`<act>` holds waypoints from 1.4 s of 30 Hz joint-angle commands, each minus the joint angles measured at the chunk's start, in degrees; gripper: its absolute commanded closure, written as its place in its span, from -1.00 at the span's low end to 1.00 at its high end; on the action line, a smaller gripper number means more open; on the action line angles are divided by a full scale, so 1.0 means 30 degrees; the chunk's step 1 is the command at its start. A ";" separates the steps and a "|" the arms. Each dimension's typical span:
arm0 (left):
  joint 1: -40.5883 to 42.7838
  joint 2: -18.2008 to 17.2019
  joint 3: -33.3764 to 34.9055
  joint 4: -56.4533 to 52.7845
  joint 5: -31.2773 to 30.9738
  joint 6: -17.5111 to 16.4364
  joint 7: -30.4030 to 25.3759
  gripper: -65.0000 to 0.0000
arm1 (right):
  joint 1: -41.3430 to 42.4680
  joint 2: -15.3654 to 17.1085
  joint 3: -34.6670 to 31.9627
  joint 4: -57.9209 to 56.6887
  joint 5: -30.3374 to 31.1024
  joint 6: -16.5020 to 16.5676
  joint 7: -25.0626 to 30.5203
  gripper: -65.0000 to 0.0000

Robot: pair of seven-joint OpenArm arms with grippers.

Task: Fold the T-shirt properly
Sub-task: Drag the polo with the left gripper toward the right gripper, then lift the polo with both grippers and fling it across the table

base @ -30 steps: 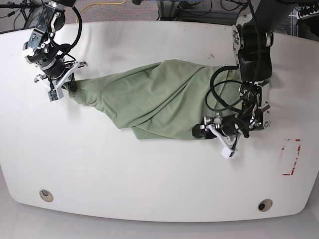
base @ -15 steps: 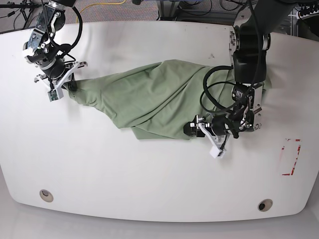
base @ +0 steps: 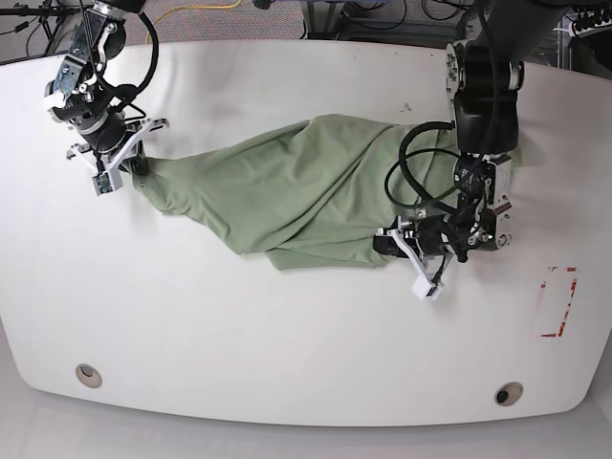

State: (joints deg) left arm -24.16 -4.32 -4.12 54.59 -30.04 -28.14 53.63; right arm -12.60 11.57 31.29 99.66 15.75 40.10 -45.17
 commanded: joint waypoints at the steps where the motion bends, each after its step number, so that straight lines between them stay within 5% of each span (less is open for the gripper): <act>1: -0.0136 -0.0891 -0.0107 0.2713 -0.0931 -0.0012 -0.0044 0.98 | 0.0142 0.0289 0.0105 0.1023 0.0245 -0.0032 0.0418 1.00; 21: -0.0459 -0.3880 -0.0107 1.2441 -0.3217 -0.0129 0.1890 0.97 | 0.3805 0.0553 -0.0803 0.1814 0.0245 -0.0032 0.0331 1.00; 42: -0.6290 -0.4935 -0.0282 1.2910 -0.3187 -0.0158 0.3268 0.97 | 1.2508 0.2545 -0.3558 -0.0501 0.0216 -0.0032 -0.1193 1.00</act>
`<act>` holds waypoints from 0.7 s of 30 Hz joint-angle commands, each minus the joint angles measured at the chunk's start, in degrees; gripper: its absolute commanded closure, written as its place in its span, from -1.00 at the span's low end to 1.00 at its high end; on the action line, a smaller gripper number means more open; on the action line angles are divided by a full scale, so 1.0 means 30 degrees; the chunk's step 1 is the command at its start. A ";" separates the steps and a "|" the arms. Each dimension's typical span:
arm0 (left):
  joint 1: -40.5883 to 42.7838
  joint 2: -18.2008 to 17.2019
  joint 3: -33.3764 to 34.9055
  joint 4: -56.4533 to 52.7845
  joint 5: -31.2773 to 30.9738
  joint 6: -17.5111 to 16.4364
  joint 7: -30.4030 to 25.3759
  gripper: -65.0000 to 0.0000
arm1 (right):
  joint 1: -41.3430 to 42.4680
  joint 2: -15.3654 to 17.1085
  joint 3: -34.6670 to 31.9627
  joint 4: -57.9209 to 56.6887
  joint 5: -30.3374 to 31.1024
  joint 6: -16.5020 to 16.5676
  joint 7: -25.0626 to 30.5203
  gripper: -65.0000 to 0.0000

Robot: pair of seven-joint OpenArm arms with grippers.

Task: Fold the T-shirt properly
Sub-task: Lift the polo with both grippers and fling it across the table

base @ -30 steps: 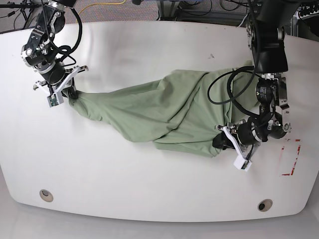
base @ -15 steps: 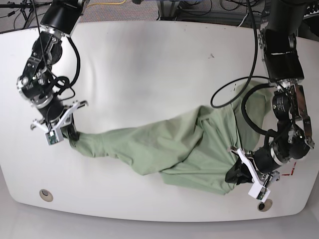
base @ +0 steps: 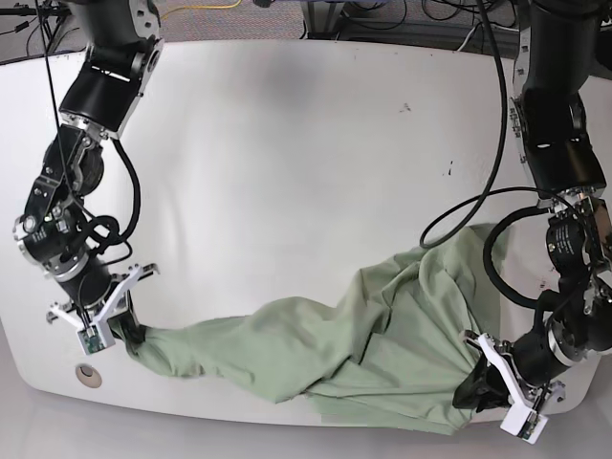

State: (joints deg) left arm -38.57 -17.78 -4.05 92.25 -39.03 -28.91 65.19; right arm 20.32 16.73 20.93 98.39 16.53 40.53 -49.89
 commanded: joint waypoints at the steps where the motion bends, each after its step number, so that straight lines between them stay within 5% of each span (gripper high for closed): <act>1: -0.1753 -0.0447 -0.0392 0.0357 -0.0193 0.0097 -0.0587 0.97 | 0.1887 0.0972 -0.0280 -0.0196 -0.0046 -0.0178 0.0380 1.00; 21: -0.8317 -0.1033 -0.1213 0.0240 -0.0046 -0.0284 -0.0264 0.97 | 1.0737 0.4137 -0.3679 -0.2569 -0.0046 -0.0178 -0.0294 1.00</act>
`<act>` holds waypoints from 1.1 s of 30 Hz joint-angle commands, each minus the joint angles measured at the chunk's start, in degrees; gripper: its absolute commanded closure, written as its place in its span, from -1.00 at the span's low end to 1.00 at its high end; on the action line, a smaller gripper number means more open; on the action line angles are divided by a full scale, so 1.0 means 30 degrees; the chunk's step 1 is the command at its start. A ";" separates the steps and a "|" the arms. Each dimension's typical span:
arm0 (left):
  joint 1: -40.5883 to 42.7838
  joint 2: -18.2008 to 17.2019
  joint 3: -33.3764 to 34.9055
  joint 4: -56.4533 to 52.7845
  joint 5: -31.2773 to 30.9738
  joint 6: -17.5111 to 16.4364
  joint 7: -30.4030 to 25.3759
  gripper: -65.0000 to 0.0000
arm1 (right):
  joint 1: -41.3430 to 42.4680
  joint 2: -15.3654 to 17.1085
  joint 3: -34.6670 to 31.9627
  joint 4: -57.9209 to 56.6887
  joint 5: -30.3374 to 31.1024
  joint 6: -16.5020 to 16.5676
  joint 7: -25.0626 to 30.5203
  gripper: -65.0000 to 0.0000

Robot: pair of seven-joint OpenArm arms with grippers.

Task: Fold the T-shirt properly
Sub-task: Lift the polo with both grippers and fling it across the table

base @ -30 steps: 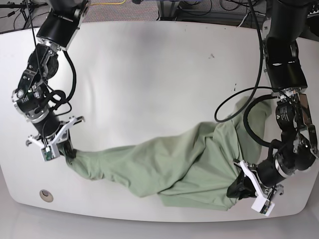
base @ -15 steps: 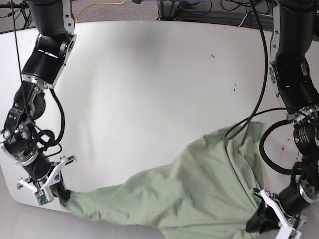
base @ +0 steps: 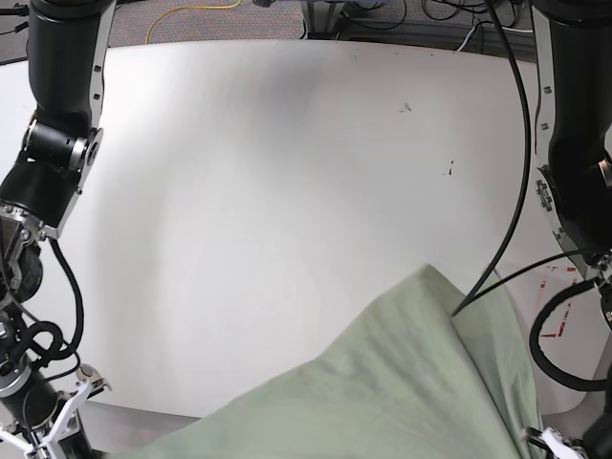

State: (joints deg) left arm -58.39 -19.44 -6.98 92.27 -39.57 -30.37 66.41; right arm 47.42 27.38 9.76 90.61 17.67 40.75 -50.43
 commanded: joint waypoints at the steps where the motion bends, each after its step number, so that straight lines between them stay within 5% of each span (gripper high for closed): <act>1: -0.2090 -0.0626 -0.0236 0.0233 0.0136 0.0204 -0.0672 0.97 | 0.2143 0.0706 0.0014 -0.0005 -0.0425 -0.0251 -0.0199 1.00; 12: -0.5547 -0.1095 -0.0236 -0.0940 0.0136 0.0263 -0.0643 0.97 | 0.5278 0.1585 -0.1275 -0.1118 -0.0425 -0.0251 -0.0492 1.00; 21: -0.5401 -0.1095 -0.0236 -0.0998 0.0048 0.0233 -0.0614 0.97 | 0.5278 0.1937 -0.1978 -0.1089 -0.0425 -0.0251 -0.0727 1.00; 33: -0.1181 -0.1300 -0.0295 0.0086 0.0048 0.0233 -0.0614 0.97 | 0.0414 0.1937 -0.0044 0.1724 -0.0425 -0.0251 -0.1430 1.00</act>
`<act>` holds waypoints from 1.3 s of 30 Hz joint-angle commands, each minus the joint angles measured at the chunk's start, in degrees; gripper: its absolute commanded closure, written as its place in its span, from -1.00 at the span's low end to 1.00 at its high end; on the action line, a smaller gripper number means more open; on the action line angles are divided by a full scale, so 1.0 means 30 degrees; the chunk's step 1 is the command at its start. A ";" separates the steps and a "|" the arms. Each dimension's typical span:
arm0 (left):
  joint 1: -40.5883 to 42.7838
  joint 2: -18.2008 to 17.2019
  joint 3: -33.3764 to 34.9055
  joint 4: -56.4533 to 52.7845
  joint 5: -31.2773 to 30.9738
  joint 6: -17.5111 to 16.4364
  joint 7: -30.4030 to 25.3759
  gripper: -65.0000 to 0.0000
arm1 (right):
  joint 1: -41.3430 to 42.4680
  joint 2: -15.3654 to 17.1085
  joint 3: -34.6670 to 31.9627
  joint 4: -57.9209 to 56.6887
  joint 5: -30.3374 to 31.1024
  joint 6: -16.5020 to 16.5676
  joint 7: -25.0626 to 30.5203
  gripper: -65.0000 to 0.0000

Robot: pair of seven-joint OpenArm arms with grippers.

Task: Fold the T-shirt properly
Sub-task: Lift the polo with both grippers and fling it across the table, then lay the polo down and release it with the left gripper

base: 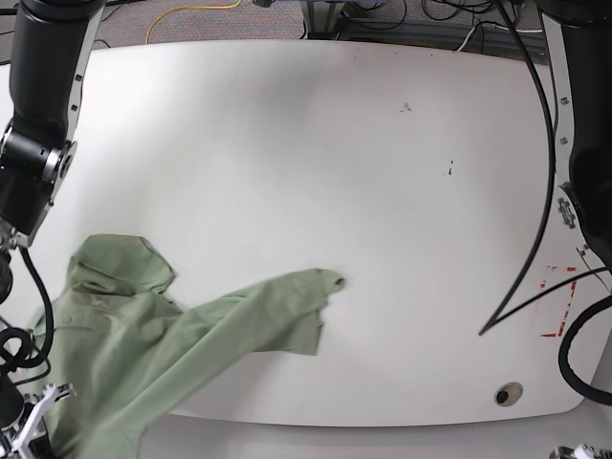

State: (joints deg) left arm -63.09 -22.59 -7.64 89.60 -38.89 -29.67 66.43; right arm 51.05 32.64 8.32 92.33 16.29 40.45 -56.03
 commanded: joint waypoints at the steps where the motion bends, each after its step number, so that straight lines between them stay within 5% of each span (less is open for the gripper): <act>1: 0.0883 -0.0338 -0.0076 0.1209 -0.0178 0.0000 -0.0621 0.97 | -0.1470 0.0152 0.0612 0.1471 0.0034 -0.0149 0.0435 1.00; 18: 0.9059 -0.0456 -0.1512 0.3964 -0.0237 -0.0351 -0.0680 0.97 | -1.1726 -0.2310 0.4422 0.6511 0.0034 -0.0149 0.0435 1.00; 31: 1.3953 0.0746 -0.1571 0.5078 -0.0149 -0.0850 -0.0709 0.97 | -1.6122 -0.4390 0.5565 0.7888 0.0151 -0.0149 0.0523 1.00; 39: 1.5448 0.0804 -0.3036 0.5400 -0.0237 -0.0850 -0.0680 0.97 | -1.6474 -0.5533 0.5565 0.7859 0.0063 -0.0149 0.0523 1.00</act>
State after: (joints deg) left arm -16.60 -19.20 -14.24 104.88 -39.68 -32.38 65.95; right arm 0.10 15.73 24.69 114.98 15.86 40.29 -56.21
